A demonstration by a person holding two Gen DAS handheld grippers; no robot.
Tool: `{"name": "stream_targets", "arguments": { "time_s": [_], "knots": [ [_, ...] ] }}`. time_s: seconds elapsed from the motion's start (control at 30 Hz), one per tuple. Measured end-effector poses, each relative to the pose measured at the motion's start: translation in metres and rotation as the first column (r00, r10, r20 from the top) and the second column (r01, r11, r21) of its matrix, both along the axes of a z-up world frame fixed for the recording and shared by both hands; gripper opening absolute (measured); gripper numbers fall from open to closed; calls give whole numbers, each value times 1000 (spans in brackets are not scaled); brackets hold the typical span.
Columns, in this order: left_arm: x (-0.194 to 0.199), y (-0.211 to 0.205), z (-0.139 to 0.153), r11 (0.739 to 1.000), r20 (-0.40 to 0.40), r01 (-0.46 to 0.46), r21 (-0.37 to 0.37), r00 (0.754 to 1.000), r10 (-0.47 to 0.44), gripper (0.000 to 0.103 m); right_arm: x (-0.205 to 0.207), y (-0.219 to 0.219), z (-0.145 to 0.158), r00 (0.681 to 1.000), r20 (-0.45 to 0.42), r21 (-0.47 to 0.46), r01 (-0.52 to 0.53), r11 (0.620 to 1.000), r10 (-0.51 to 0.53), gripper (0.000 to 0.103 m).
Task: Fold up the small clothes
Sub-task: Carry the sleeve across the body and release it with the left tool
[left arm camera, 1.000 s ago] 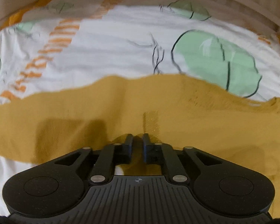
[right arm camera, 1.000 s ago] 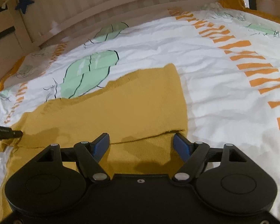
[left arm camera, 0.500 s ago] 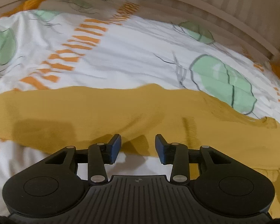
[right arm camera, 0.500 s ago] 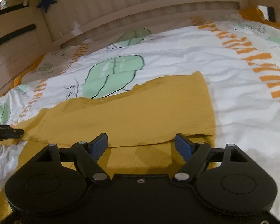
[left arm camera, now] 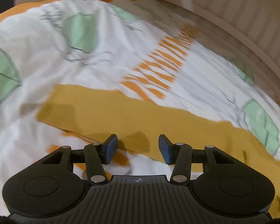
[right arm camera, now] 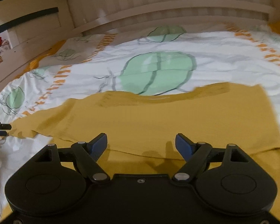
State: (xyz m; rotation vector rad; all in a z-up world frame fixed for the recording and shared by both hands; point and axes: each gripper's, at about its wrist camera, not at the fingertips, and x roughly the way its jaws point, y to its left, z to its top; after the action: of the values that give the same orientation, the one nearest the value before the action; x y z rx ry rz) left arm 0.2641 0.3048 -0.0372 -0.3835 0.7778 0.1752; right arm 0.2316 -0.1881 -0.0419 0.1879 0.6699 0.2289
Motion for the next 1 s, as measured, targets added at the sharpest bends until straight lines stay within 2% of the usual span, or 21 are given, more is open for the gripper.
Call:
{"name": "stream_targets", "arguments": {
  "time_s": [0.13, 0.27, 0.47, 0.6, 0.8, 1.0],
  "knots": [
    [-2, 38, -4, 997, -5, -75, -28, 997, 75, 49, 20, 40, -6, 1000, 12, -28, -20, 999, 20, 82],
    [-6, 66, -14, 988, -11, -133, -75, 991, 132, 51, 32, 67, -20, 999, 32, -83, 3, 997, 0, 82],
    [-3, 86, -30, 977, -11, -156, -144, 988, 156, 57, 31, 76, -38, 998, 36, -136, 56, 989, -52, 82],
    [3, 92, -33, 970, 11, -156, -188, 987, 161, 68, 30, 76, -44, 997, 47, -140, 66, 988, -60, 82],
    [8, 96, -38, 955, 33, -179, -235, 981, 192, 71, 33, 89, -49, 997, 55, -213, 64, 975, -54, 88],
    [8, 102, -38, 944, 36, -183, -275, 979, 200, 70, 35, 89, -51, 997, 59, -212, 67, 975, -55, 89]
  ]
}}
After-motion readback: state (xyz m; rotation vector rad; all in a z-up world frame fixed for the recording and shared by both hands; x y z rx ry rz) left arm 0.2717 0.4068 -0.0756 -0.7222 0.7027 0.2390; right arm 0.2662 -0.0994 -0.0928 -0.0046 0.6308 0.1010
